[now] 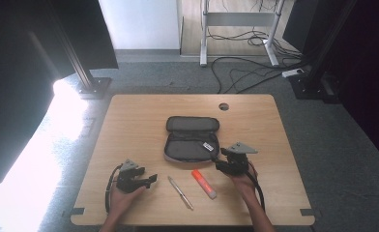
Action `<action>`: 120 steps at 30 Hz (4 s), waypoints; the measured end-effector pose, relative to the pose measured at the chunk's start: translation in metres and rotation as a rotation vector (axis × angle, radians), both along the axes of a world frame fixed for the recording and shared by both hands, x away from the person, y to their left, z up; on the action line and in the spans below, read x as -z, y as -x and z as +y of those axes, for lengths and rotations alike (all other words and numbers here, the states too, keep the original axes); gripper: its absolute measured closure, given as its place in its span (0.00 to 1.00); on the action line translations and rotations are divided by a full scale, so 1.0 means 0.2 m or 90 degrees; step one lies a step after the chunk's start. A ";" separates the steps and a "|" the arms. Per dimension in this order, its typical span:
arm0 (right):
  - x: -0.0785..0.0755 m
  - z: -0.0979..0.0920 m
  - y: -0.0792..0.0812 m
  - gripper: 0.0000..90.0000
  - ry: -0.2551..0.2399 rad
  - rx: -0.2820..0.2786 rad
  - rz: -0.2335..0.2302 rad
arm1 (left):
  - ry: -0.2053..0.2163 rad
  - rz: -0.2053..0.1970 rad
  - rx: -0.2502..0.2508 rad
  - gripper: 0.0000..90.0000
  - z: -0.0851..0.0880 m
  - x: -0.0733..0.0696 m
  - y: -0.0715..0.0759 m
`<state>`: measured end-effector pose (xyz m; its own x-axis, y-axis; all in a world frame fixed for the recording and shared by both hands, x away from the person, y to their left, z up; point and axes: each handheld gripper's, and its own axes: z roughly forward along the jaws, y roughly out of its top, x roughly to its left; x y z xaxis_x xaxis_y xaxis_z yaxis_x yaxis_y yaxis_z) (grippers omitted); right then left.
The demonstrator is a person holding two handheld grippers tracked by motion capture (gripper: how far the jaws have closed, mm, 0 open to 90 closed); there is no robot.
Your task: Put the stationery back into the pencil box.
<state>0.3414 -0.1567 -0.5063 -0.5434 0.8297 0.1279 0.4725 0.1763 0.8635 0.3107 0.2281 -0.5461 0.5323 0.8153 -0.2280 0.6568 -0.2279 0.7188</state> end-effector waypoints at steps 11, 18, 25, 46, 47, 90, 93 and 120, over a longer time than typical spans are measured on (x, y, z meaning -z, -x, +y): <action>0.04 -0.02 0.10 0.51 -0.013 -0.003 0.003 | -0.001 -0.001 -0.001 0.35 0.00 0.00 0.00; 0.05 -0.03 0.14 0.50 -0.010 -0.010 0.003 | 0.000 -0.001 0.000 0.35 0.00 0.00 0.00; 0.08 -0.01 0.18 0.50 -0.006 -0.019 0.008 | -0.004 -0.003 -0.001 0.35 -0.01 0.00 0.00; 0.10 0.05 0.29 0.51 0.006 -0.038 0.027 | -0.011 -0.007 0.000 0.35 -0.01 0.00 0.00; 0.10 0.06 0.29 0.51 0.007 -0.038 0.027 | -0.011 -0.007 0.000 0.35 -0.01 0.00 0.00; 0.23 0.26 0.28 0.57 0.103 -0.073 0.069 | -0.015 -0.012 0.001 0.35 -0.02 0.00 0.00; 0.23 0.27 0.29 0.60 0.112 -0.067 0.062 | -0.015 -0.012 0.001 0.35 -0.02 0.00 0.00; 0.15 0.19 0.30 0.73 0.092 -0.073 0.032 | -0.014 -0.011 0.002 0.35 -0.02 0.00 0.00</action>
